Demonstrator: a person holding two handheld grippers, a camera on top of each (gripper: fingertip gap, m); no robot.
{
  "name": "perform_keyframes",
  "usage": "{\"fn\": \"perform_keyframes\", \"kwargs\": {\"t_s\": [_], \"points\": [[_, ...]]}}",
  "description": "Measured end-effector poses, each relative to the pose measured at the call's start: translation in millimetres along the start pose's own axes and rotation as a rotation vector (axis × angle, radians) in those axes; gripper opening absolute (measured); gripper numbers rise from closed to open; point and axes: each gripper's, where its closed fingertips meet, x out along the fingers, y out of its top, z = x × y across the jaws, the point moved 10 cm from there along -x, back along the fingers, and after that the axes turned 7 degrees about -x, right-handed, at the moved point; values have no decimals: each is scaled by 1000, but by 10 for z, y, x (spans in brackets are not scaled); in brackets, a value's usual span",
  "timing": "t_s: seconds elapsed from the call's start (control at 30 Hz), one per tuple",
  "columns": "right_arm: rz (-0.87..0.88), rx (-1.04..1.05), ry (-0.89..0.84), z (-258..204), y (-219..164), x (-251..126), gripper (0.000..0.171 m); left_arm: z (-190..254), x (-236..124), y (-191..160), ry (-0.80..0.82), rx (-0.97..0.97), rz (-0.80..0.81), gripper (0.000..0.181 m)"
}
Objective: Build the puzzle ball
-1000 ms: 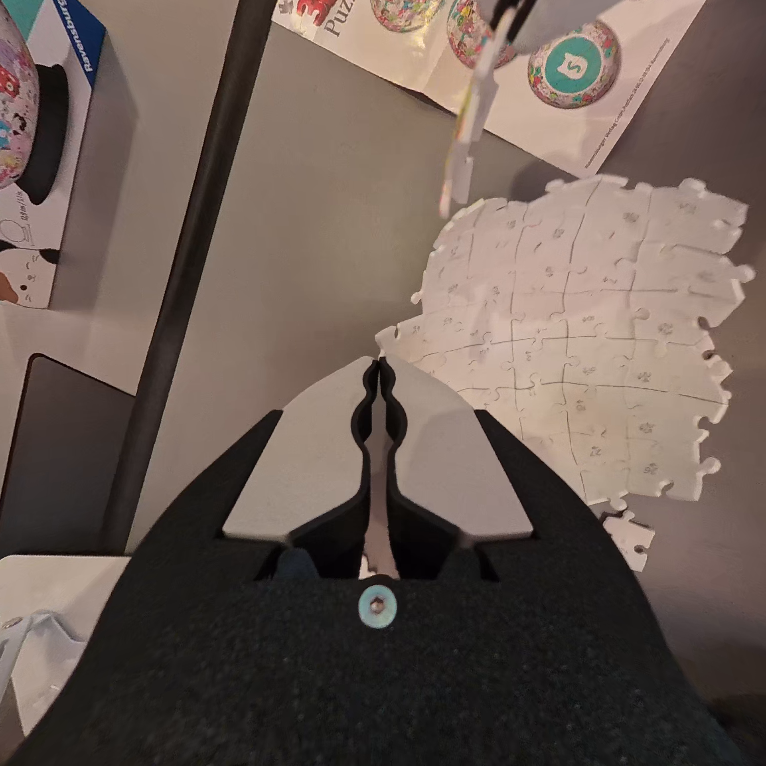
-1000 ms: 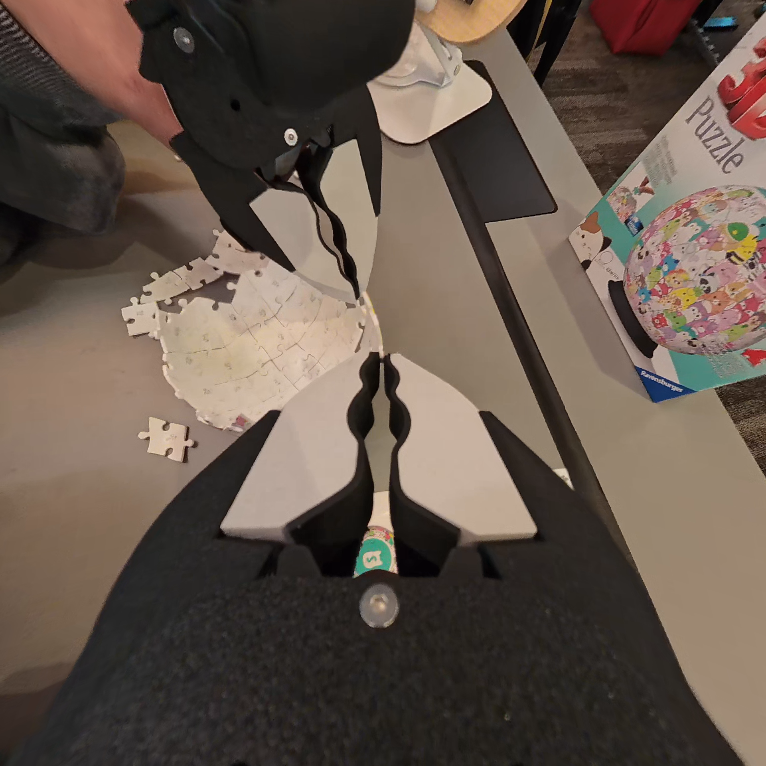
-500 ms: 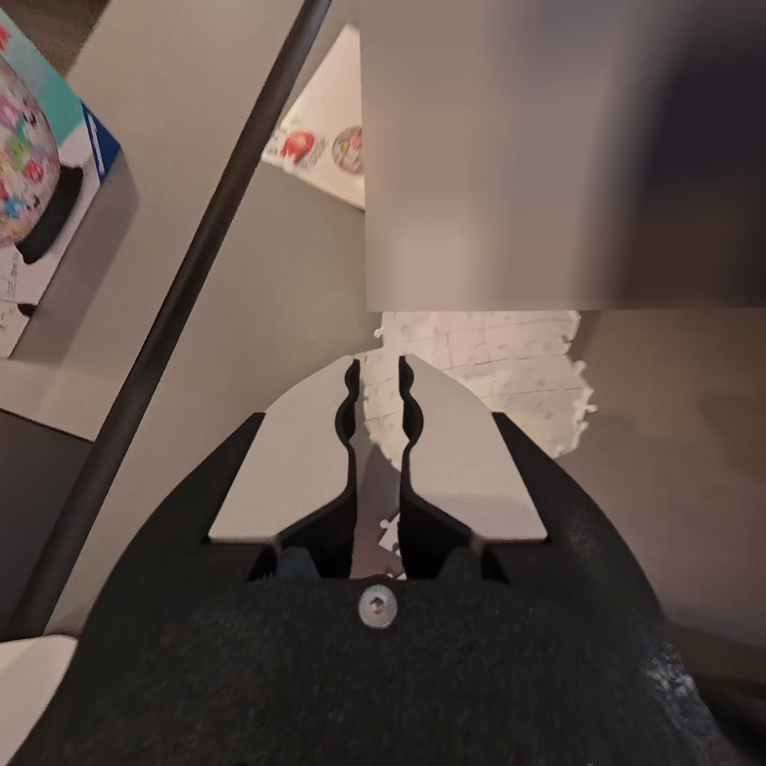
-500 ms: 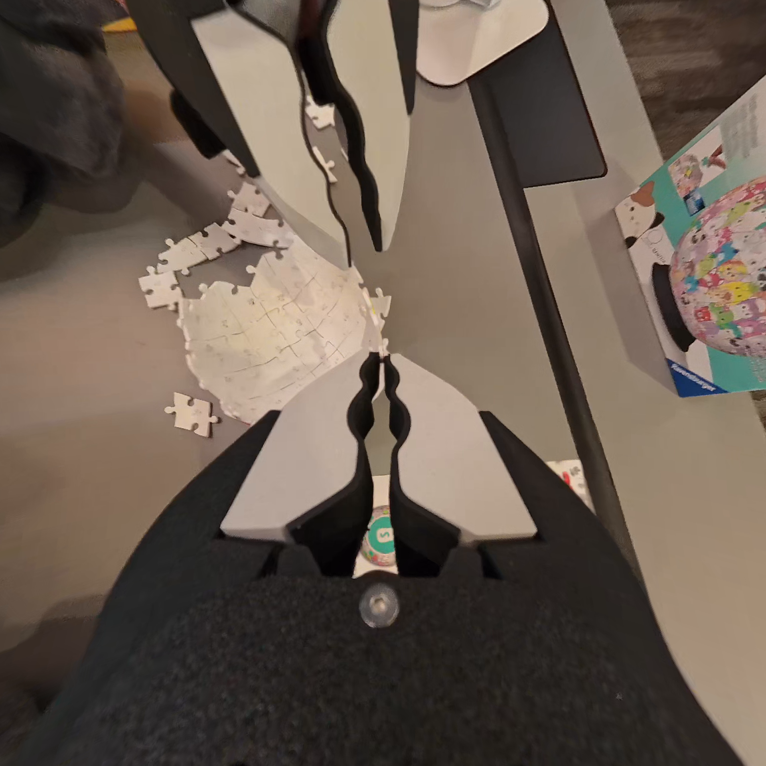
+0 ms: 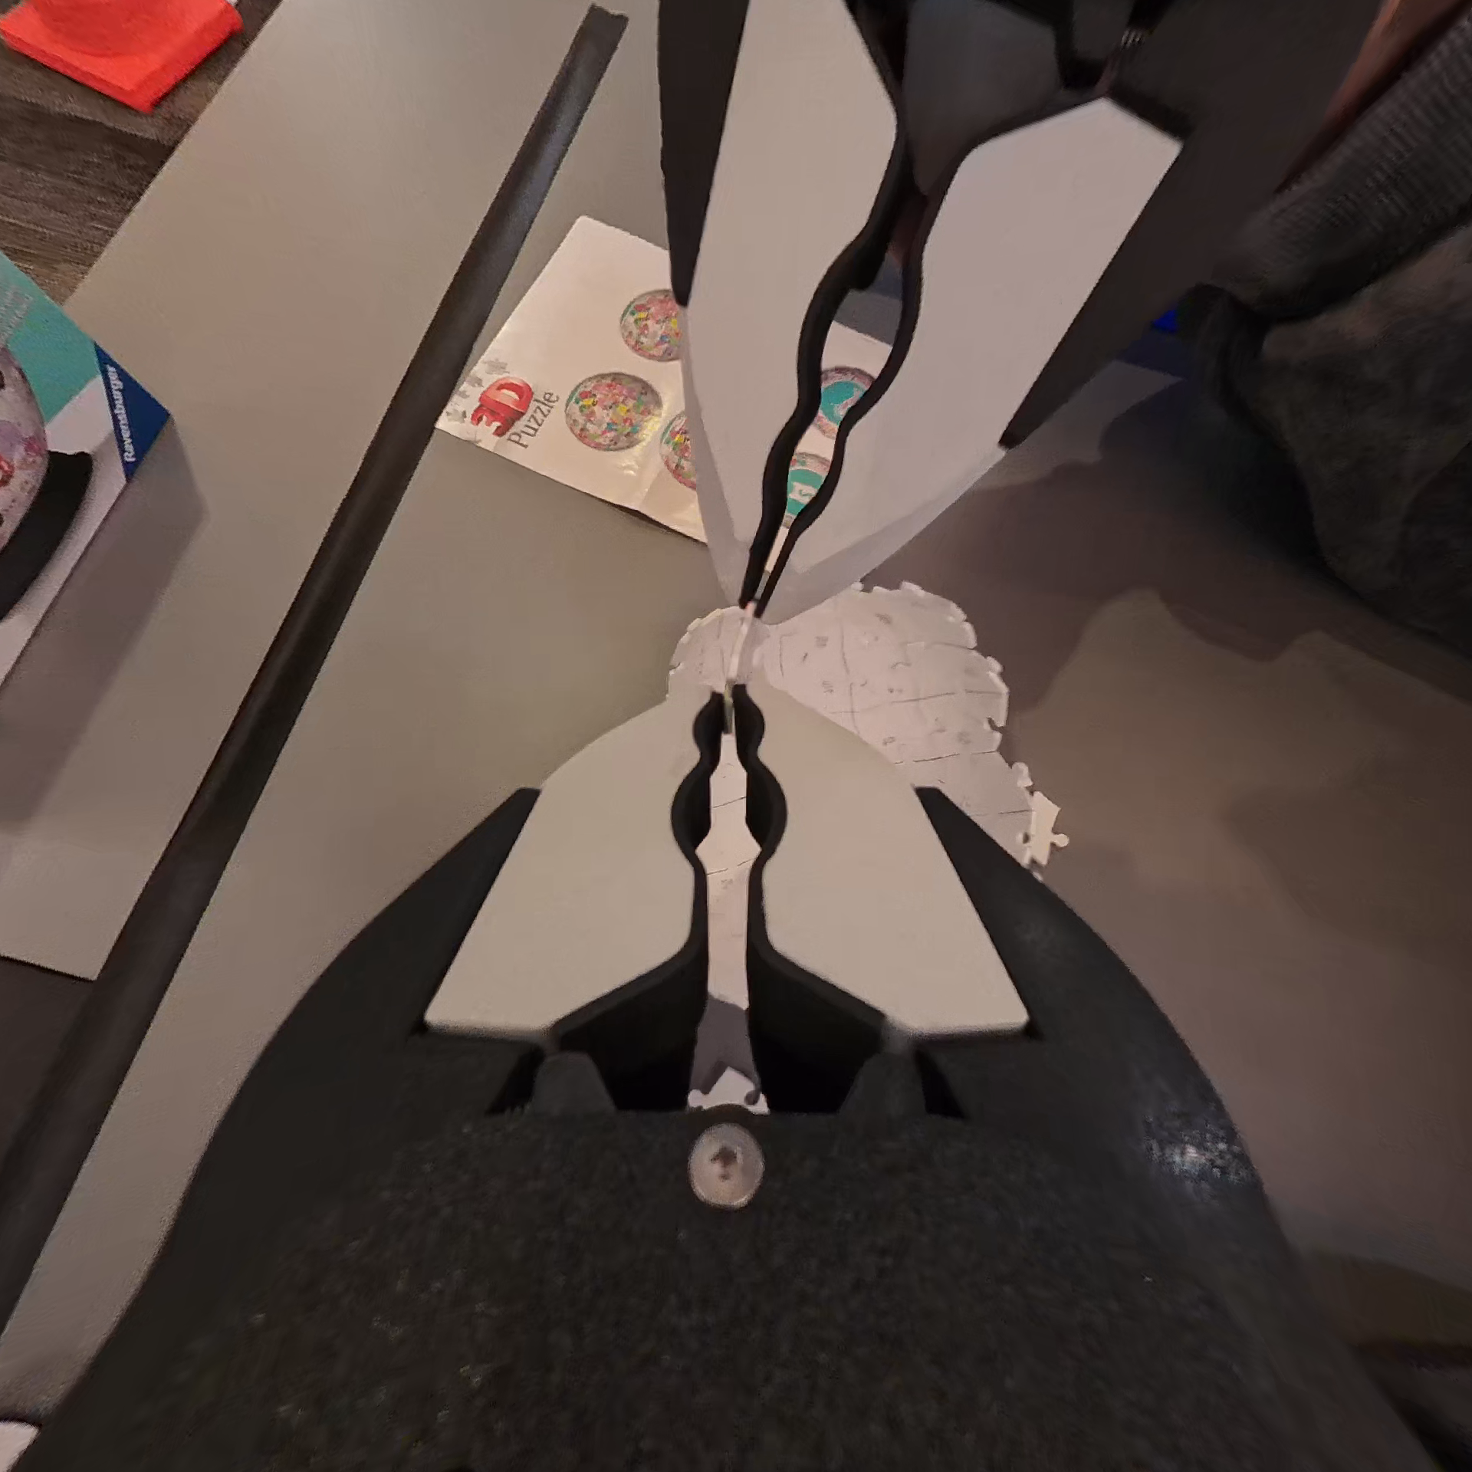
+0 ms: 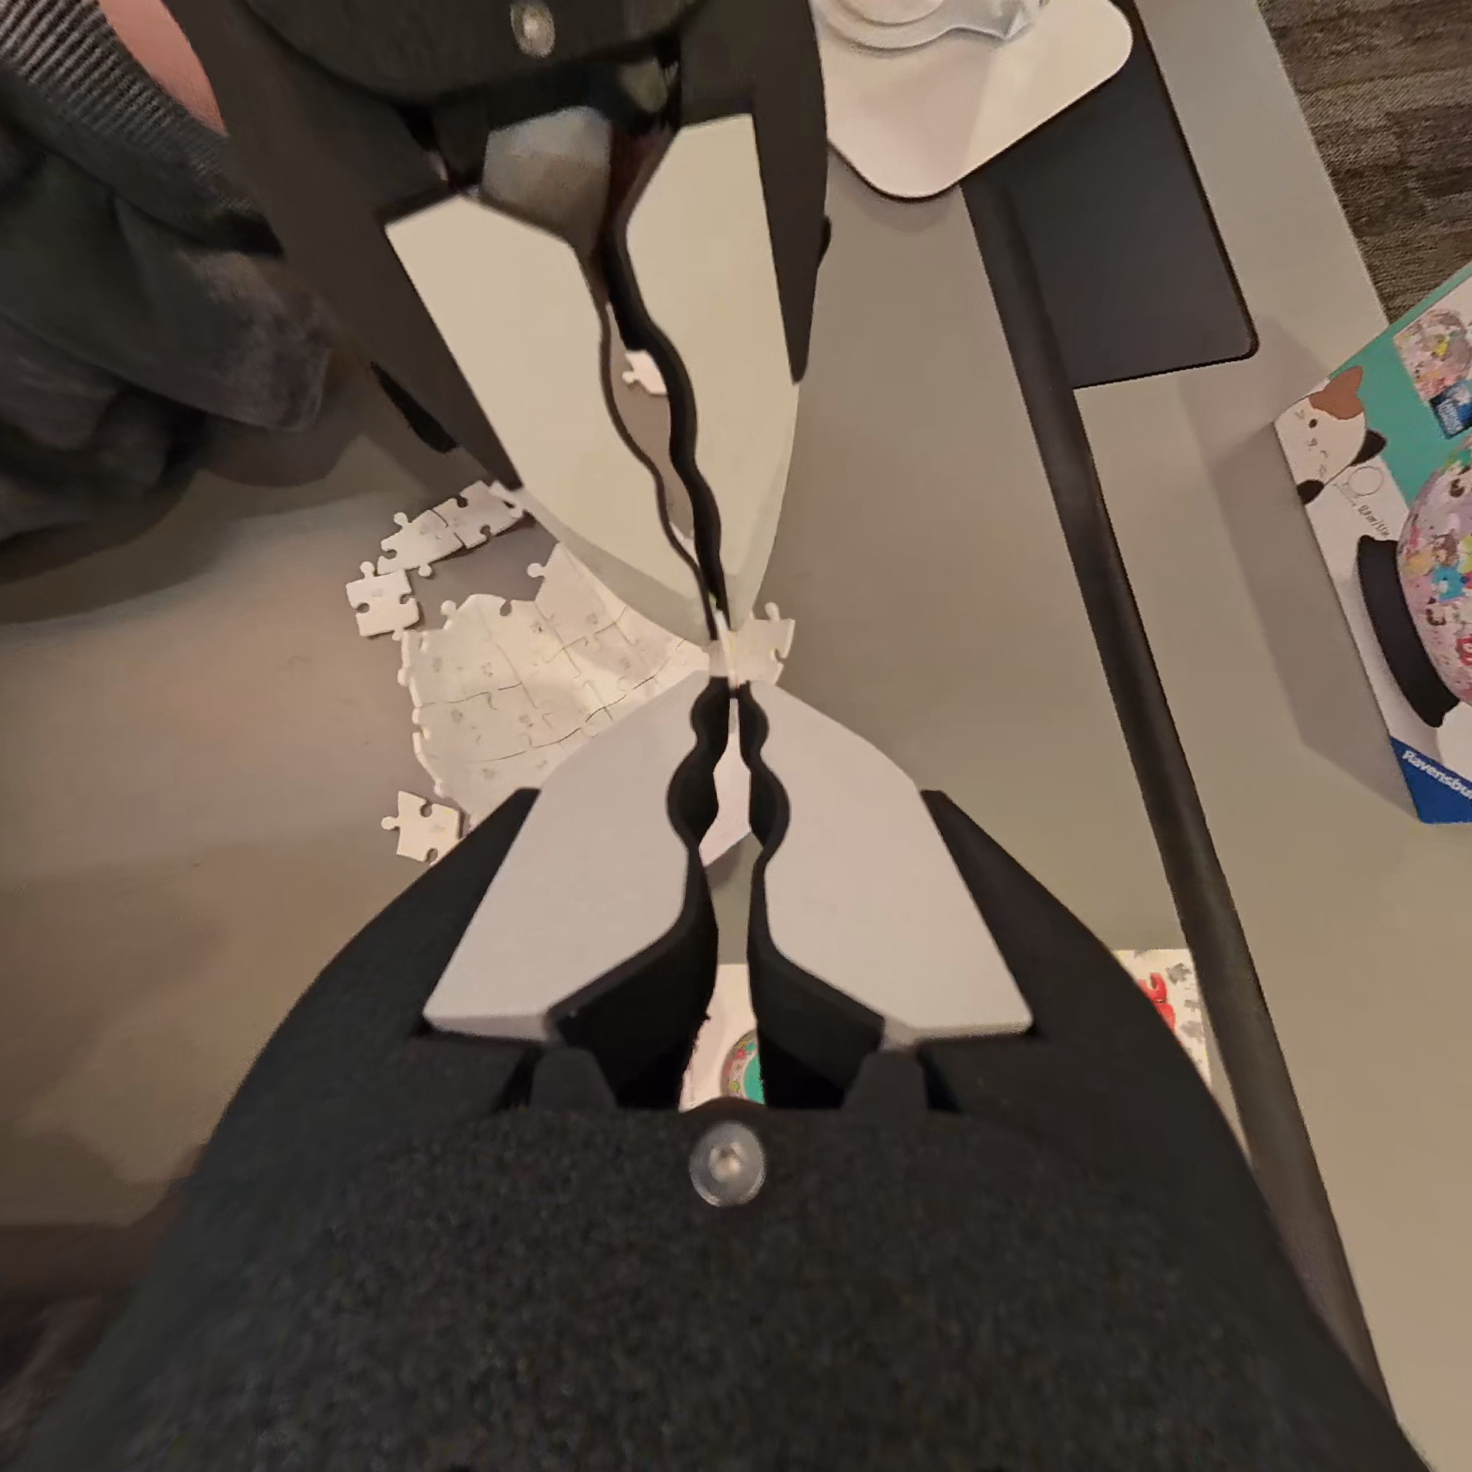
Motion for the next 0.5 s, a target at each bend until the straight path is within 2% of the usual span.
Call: {"fn": "perform_keyframes", "kwargs": {"t_s": [0.37, 0.47, 0.5], "points": [[-68, 10, -98, 48, 22, 263, 2, -233, 43, -146, 19, -106, -27, 4], [-109, 51, -149, 55, -39, 304, 2, -318, 12, -220, 19, -139, -22, 21], [-117, 58, -150, 41, -48, 316, 2, -348, 0, -239, 17, -154, -21, 21]]}}
